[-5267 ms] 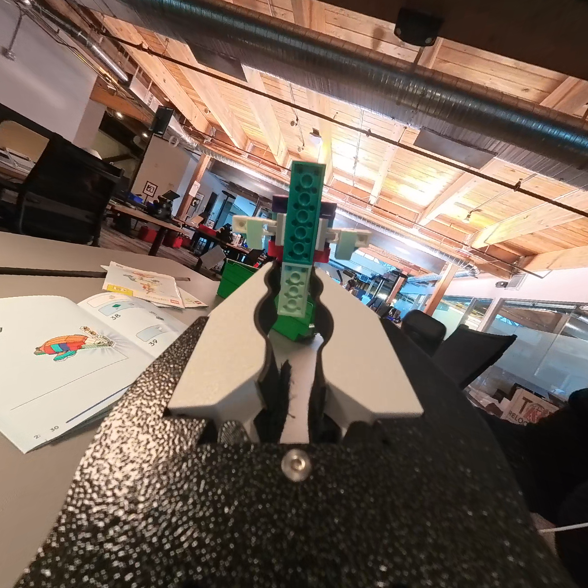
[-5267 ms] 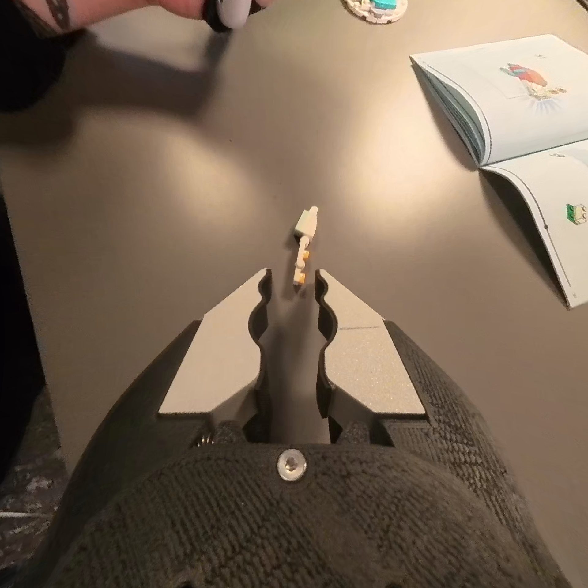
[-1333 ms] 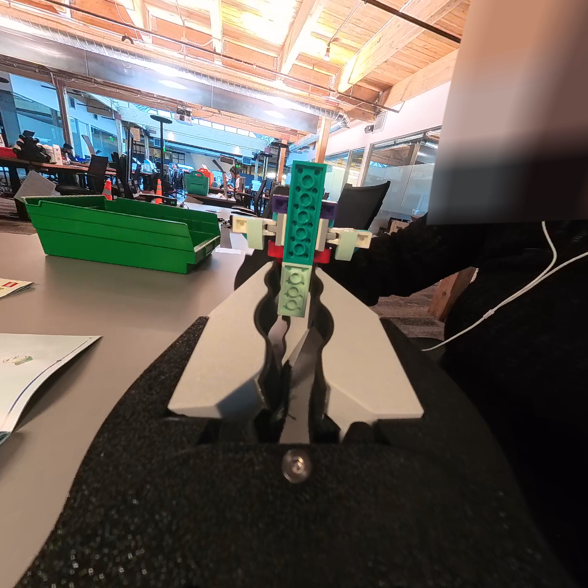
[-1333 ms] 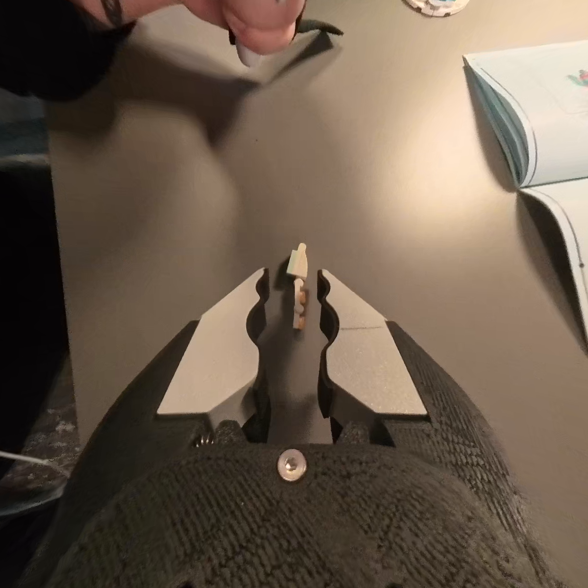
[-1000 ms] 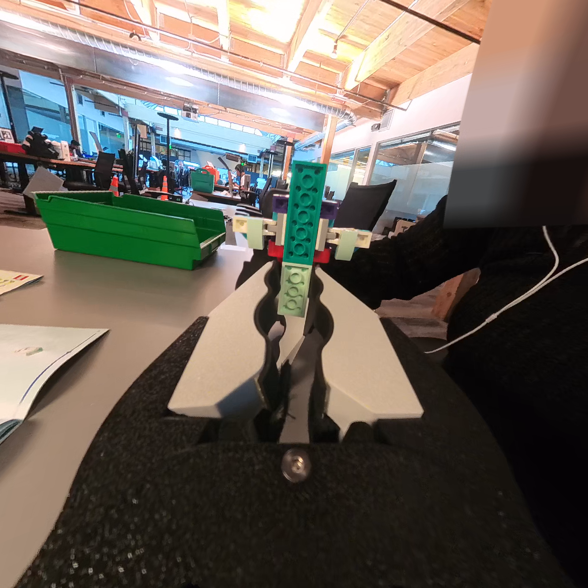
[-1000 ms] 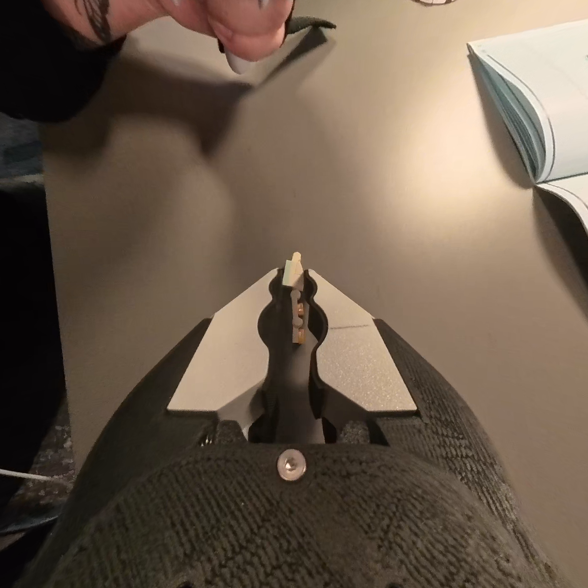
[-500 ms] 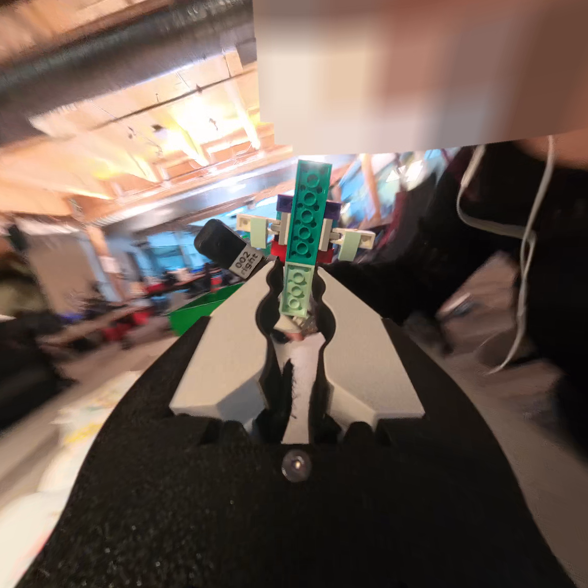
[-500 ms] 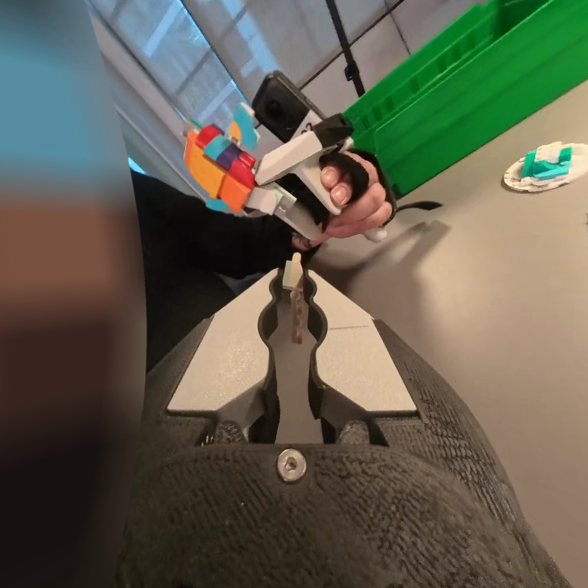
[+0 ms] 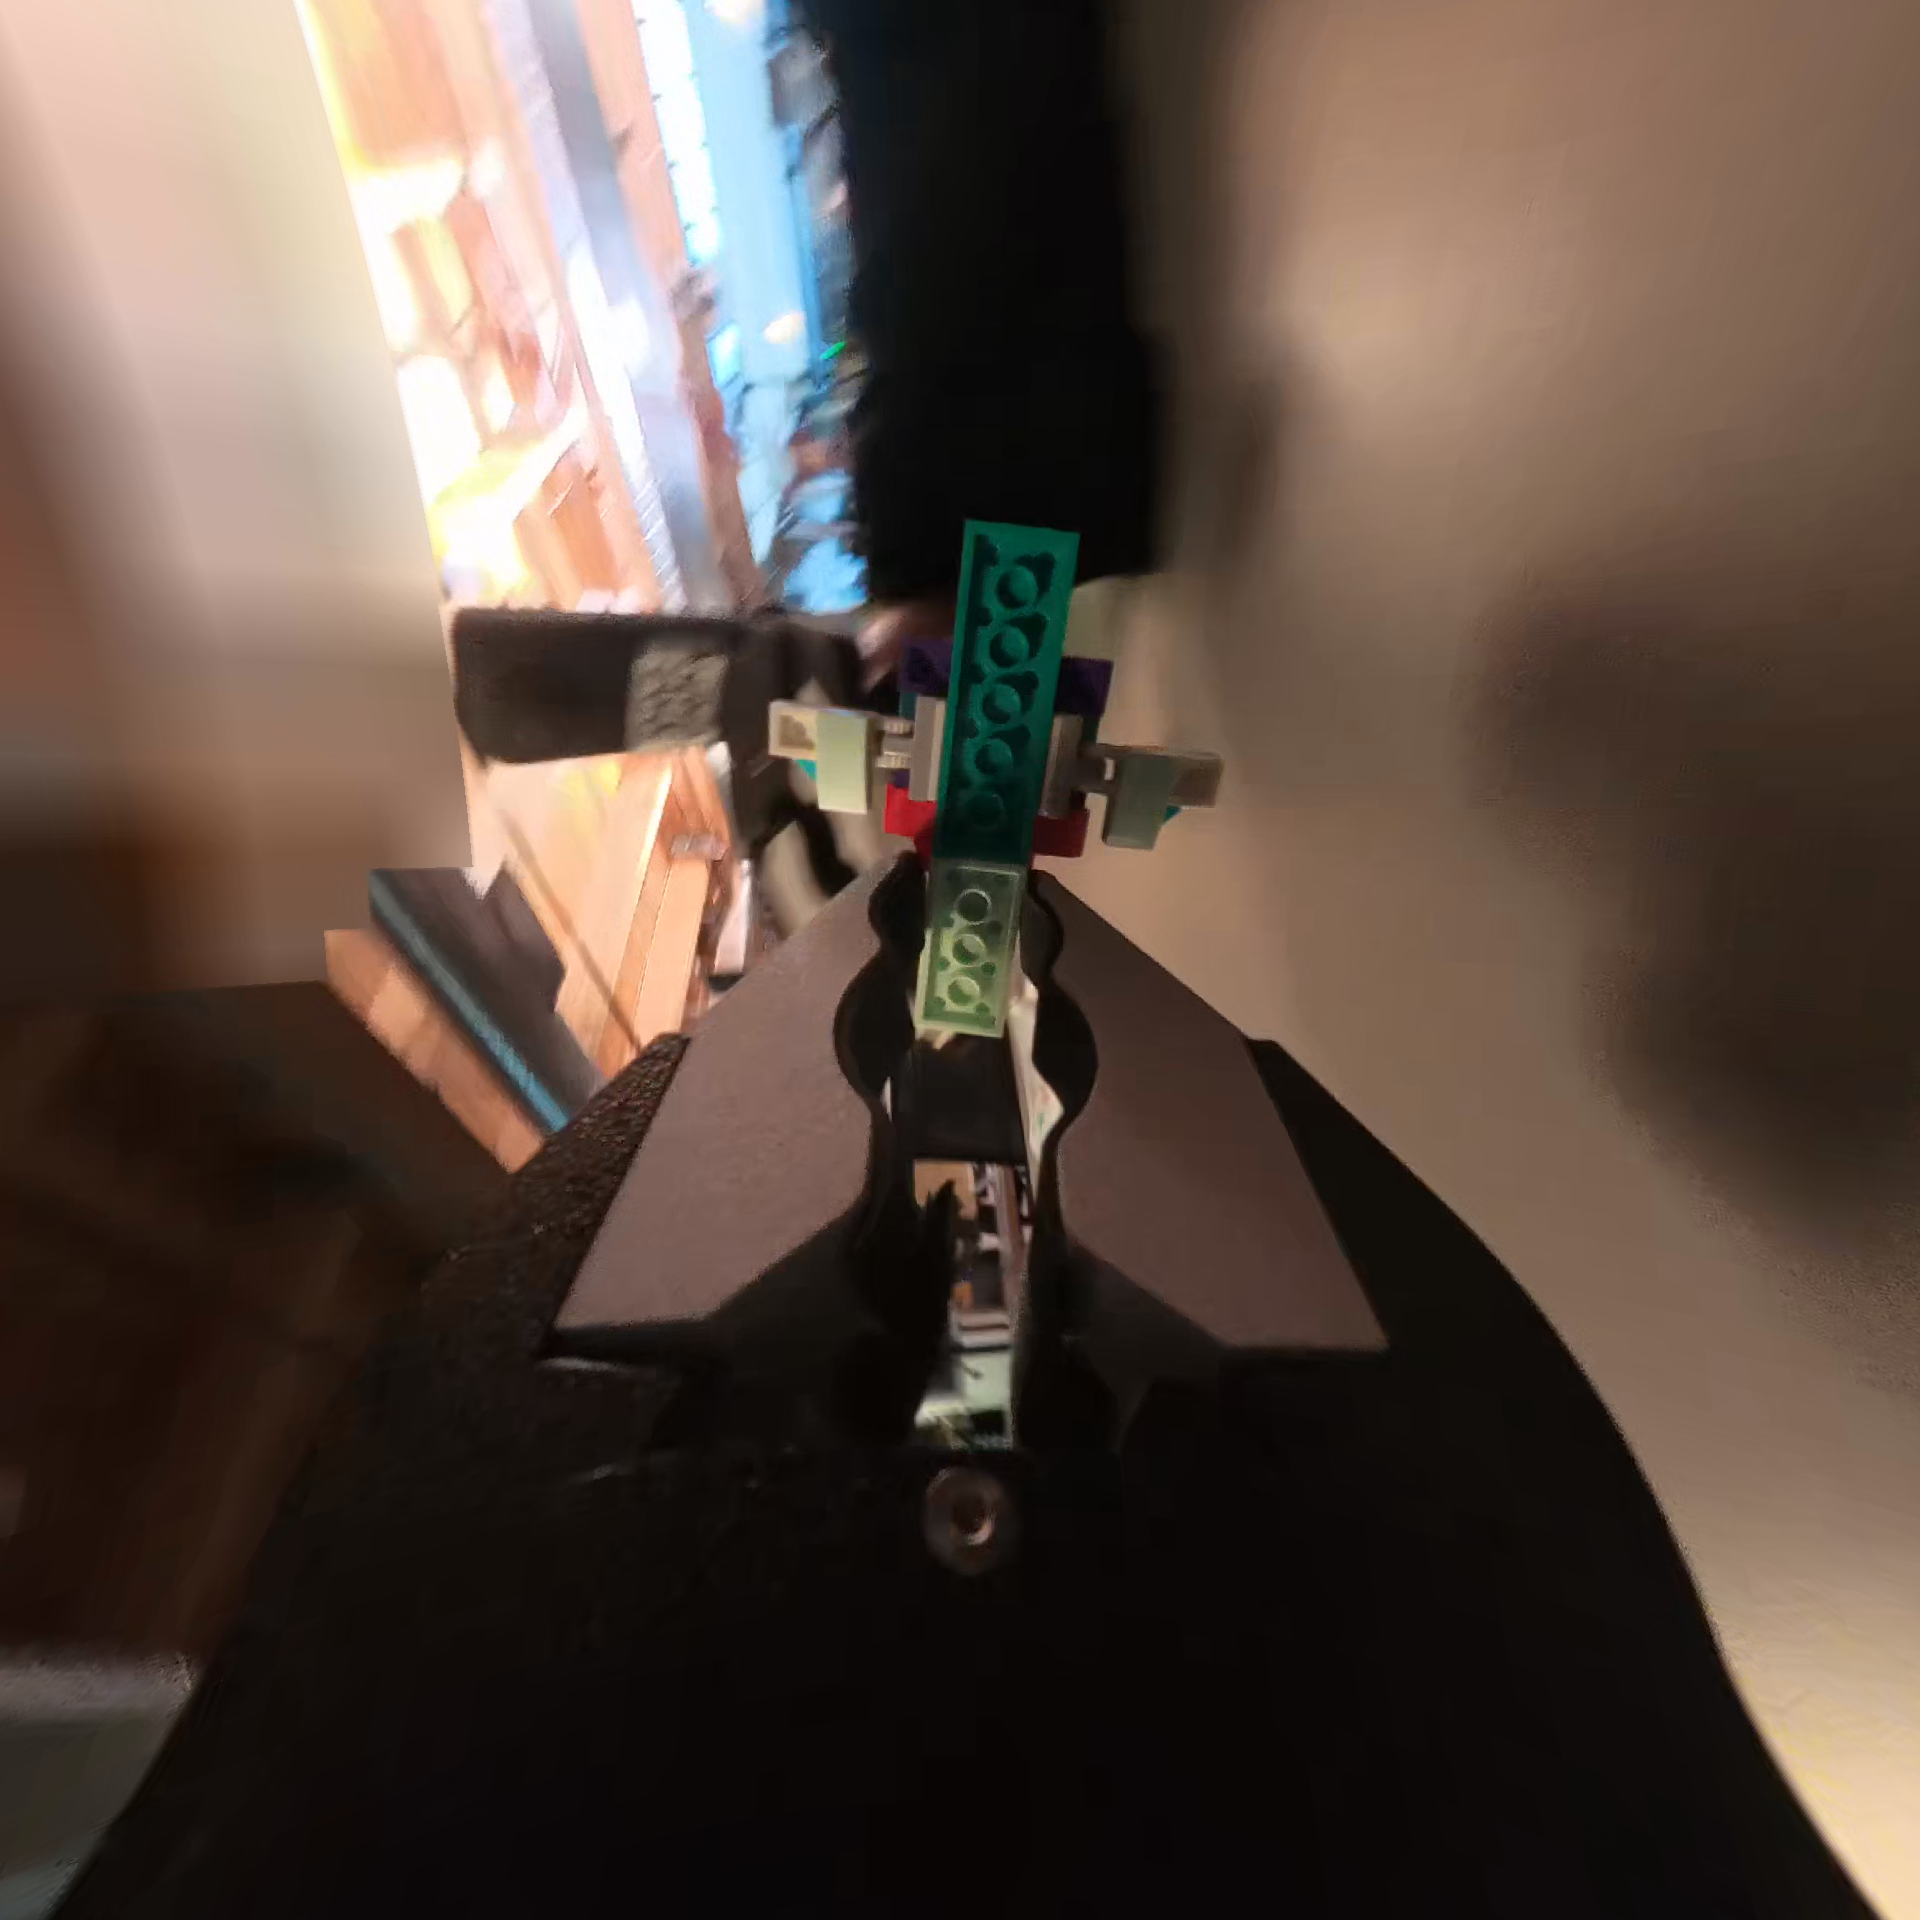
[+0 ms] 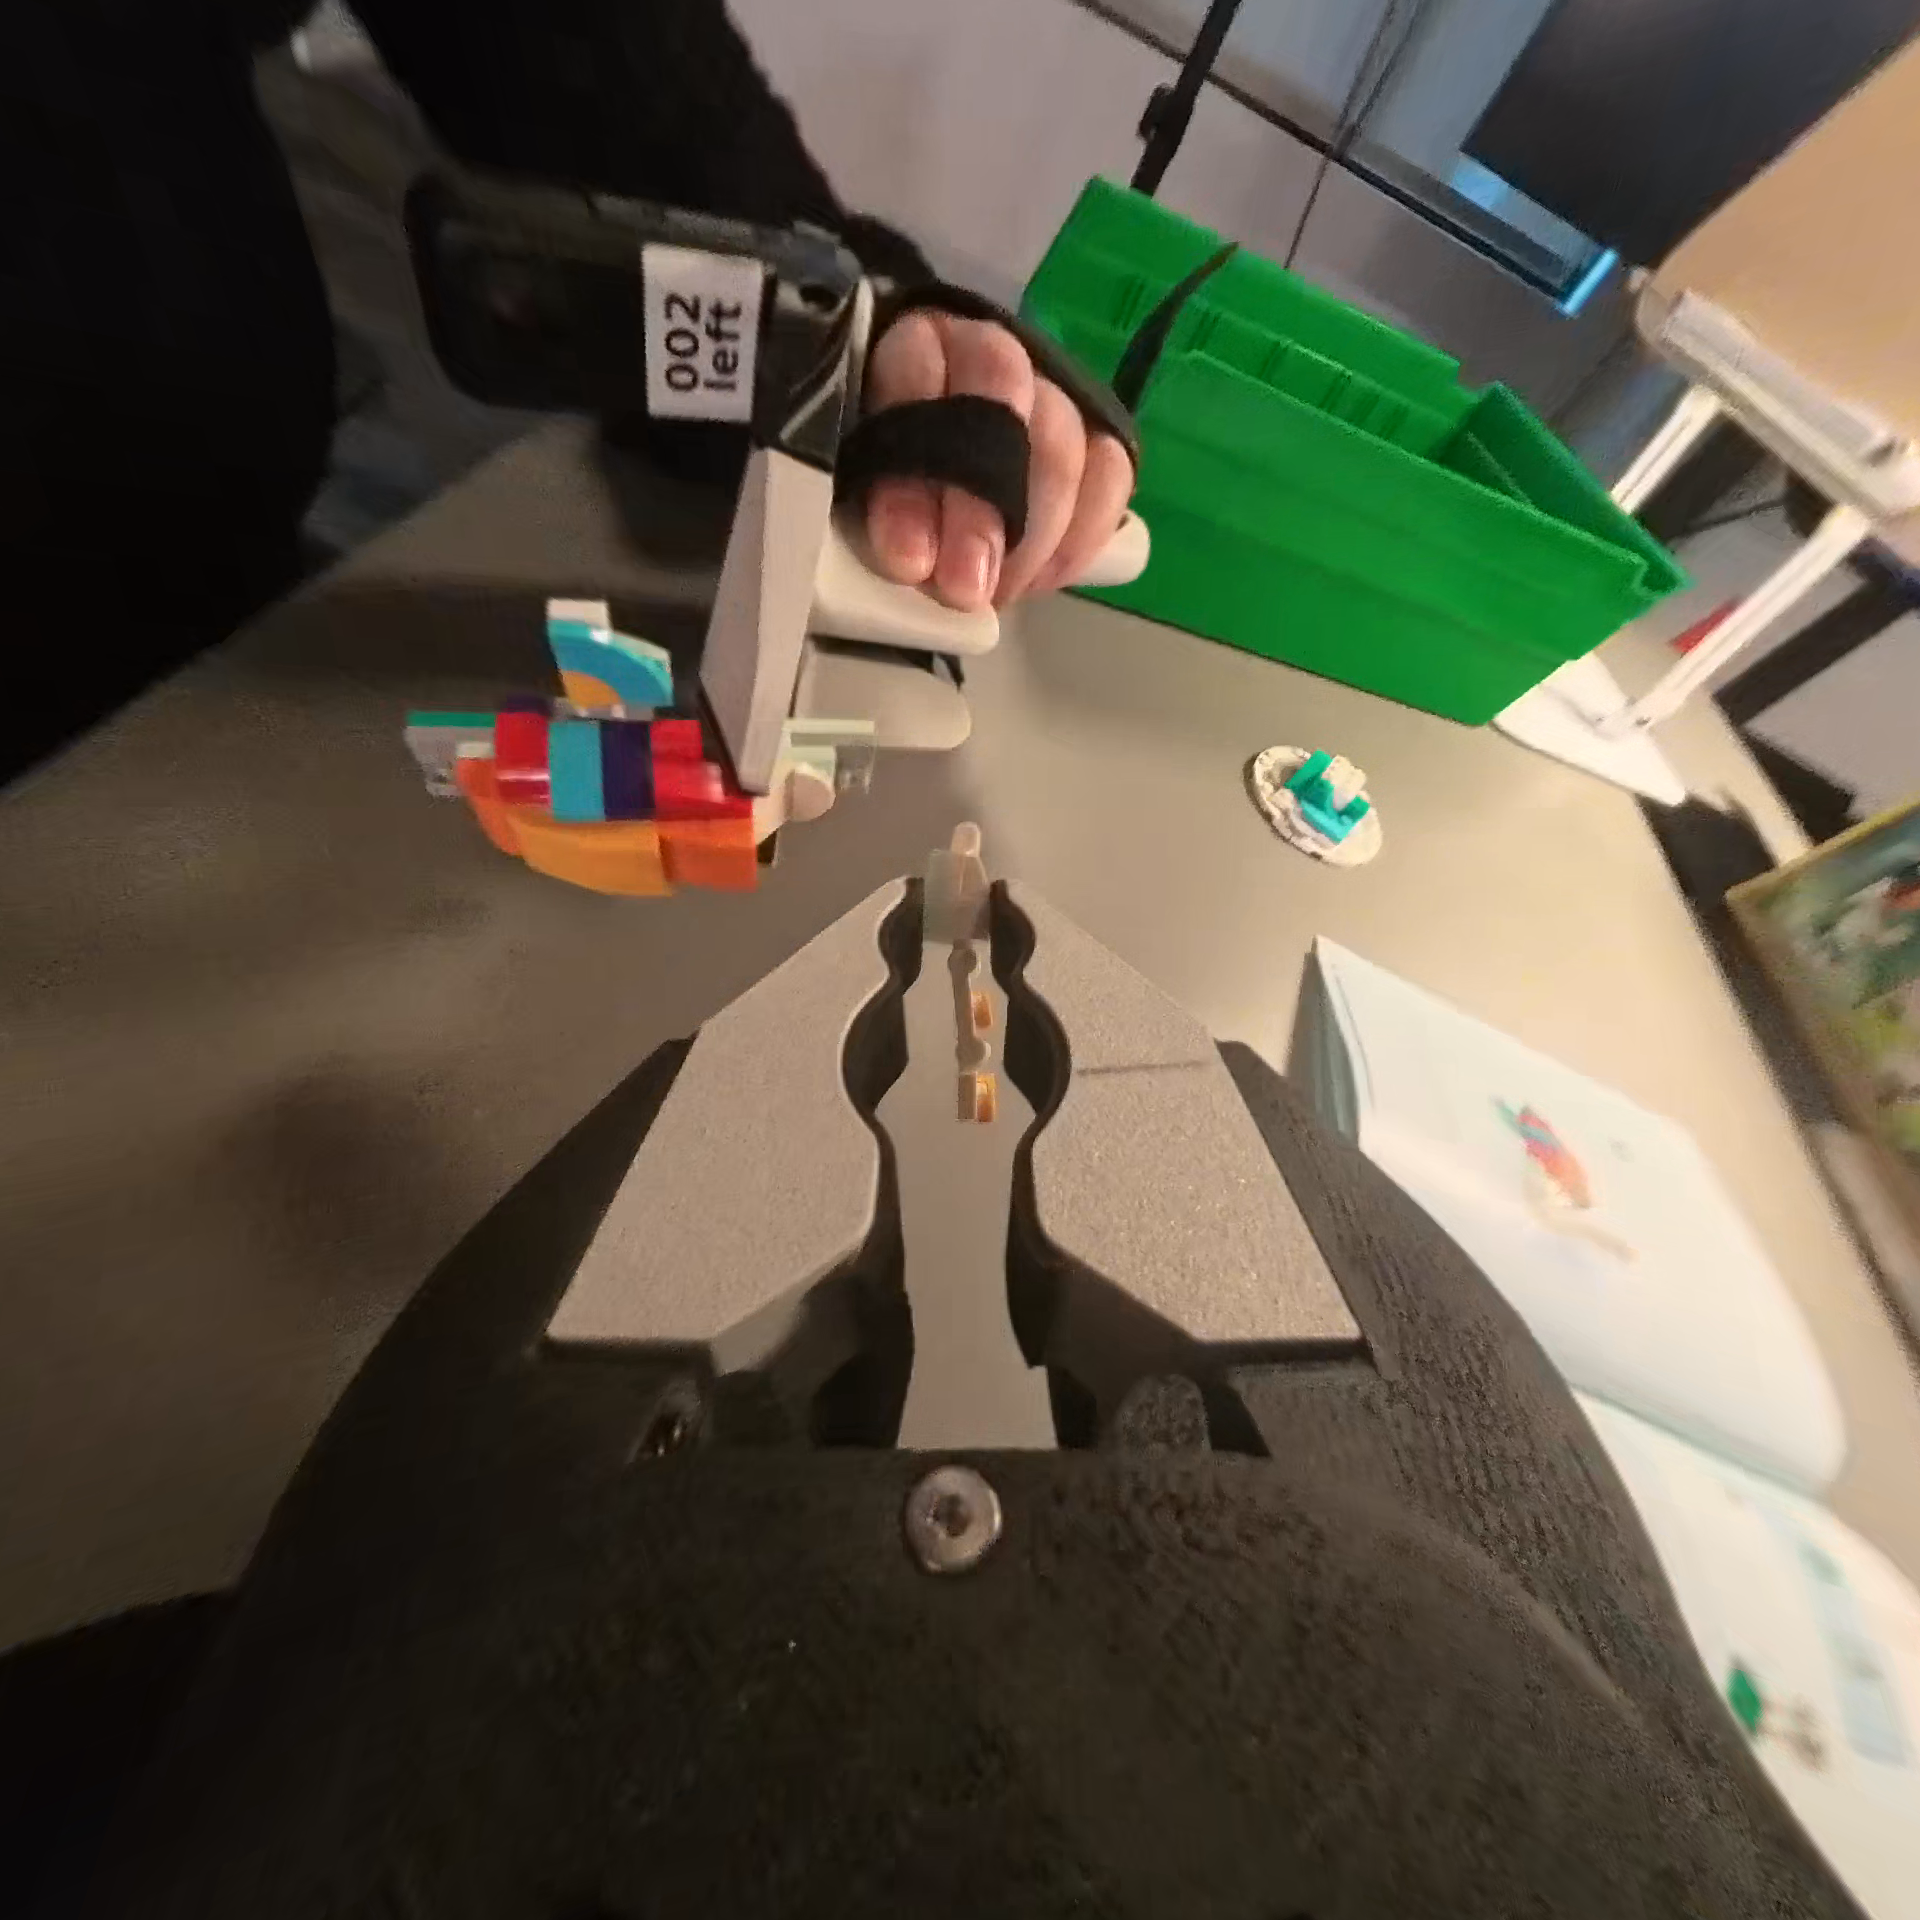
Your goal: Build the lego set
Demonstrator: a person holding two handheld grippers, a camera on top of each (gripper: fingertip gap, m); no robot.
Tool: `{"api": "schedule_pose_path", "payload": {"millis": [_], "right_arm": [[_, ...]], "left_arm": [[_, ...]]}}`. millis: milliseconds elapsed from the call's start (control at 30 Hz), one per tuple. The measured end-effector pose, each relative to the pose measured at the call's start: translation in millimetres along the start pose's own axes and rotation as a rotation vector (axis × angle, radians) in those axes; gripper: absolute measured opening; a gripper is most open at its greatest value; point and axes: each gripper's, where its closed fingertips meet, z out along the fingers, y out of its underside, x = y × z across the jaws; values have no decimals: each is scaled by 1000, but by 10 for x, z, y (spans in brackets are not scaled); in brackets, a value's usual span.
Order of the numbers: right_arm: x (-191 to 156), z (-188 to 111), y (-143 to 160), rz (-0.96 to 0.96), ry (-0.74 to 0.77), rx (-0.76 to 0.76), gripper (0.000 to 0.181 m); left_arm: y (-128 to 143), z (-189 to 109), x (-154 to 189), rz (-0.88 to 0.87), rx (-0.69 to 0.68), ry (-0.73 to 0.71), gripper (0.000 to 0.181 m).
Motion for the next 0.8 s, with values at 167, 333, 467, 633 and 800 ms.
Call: {"api": "schedule_pose_path", "payload": {"millis": [167, 333, 467, 633, 800], "right_arm": [[-146, 63, 49, -157, -58, -57, 11], [-135, 121, 141, -250, -11, -117, 11], [-156, 172, 224, -314, 1, -168, 11], [-112, 148, 147, -294, 13, -129, 11], [-140, 150, 153, -333, -12, -154, 11]], "left_arm": [[62, 14, 110, 63, -41, 45, 15], [129, 17, 212, 102, -71, 86, 15], [151, 20, 217, 98, -76, 85, 14], [166, 22, 222, 100, -80, 93, 14], [156, 26, 222, 112, -66, 101, 14]]}}
